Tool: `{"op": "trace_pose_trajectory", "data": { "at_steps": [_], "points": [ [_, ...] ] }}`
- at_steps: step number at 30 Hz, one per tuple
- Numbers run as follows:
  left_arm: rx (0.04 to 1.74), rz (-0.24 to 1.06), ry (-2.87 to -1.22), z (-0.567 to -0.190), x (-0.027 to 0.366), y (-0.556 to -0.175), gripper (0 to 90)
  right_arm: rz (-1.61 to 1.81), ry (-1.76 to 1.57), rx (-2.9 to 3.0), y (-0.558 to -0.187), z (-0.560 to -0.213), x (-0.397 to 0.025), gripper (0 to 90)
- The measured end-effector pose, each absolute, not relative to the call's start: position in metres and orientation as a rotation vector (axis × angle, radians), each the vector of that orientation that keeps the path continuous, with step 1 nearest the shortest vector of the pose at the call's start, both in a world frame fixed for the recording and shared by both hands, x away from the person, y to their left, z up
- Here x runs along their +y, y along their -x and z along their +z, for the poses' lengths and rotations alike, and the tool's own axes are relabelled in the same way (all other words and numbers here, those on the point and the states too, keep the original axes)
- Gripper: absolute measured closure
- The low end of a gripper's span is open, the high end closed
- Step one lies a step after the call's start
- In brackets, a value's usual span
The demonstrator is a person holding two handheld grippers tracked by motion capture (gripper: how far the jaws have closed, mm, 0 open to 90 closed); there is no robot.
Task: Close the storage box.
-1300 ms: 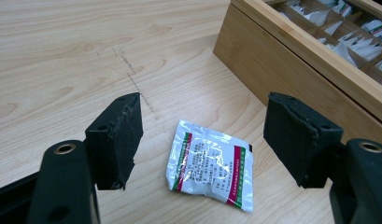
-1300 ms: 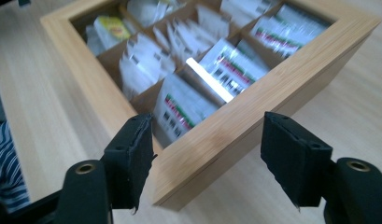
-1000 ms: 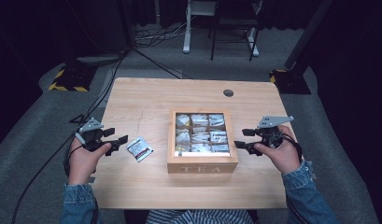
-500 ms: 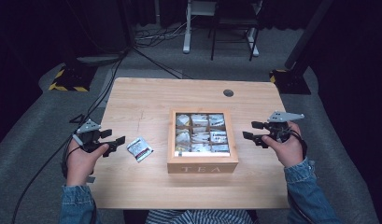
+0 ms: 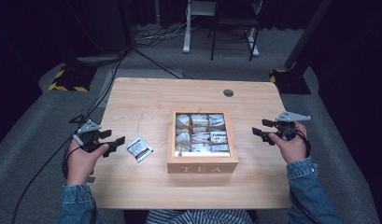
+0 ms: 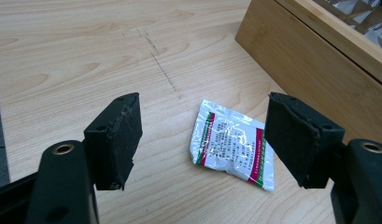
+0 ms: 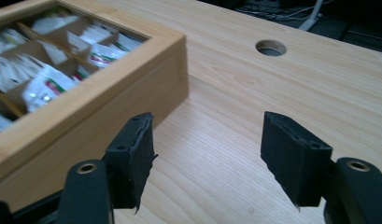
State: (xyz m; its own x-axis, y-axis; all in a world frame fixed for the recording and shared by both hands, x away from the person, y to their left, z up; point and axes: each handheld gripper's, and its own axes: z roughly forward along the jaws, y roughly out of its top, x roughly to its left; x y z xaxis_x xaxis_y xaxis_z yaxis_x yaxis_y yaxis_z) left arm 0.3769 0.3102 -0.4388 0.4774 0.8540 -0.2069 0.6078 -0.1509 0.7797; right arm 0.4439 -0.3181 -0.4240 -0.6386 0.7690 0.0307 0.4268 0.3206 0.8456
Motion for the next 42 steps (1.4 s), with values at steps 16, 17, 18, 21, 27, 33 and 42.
{"op": "trace_pose_trajectory", "data": {
  "at_steps": [16,17,18,21,27,33,42],
  "points": [
    [1.245,0.346,-1.87,-0.449,0.312,-0.384,28.4,1.189,-1.112,2.176,-0.46,-0.469,-0.35,34.5],
    [1.244,0.343,-1.875,-0.449,0.312,-0.385,28.4,1.186,-1.12,2.179,-0.46,-0.471,-0.351,34.3],
    [1.246,0.341,-1.871,-0.45,0.312,-0.385,28.4,1.182,-1.127,2.182,-0.461,-0.474,-0.352,34.1],
    [1.249,0.336,-1.873,-0.451,0.312,-0.386,28.3,1.171,-1.136,2.189,-0.462,-0.479,-0.353,33.9],
    [1.259,0.329,-1.876,-0.455,0.312,-0.388,28.4,1.164,-1.156,2.208,-0.463,-0.488,-0.357,32.8],
    [1.26,0.319,-1.885,-0.457,0.312,-0.391,28.4,1.14,-1.144,2.228,-0.463,-0.493,-0.357,31.5],
    [1.274,0.303,-1.901,-0.462,0.311,-0.393,27.5,1.032,-1.111,2.307,-0.464,-0.5,-0.354,26.6]
  ]
}}
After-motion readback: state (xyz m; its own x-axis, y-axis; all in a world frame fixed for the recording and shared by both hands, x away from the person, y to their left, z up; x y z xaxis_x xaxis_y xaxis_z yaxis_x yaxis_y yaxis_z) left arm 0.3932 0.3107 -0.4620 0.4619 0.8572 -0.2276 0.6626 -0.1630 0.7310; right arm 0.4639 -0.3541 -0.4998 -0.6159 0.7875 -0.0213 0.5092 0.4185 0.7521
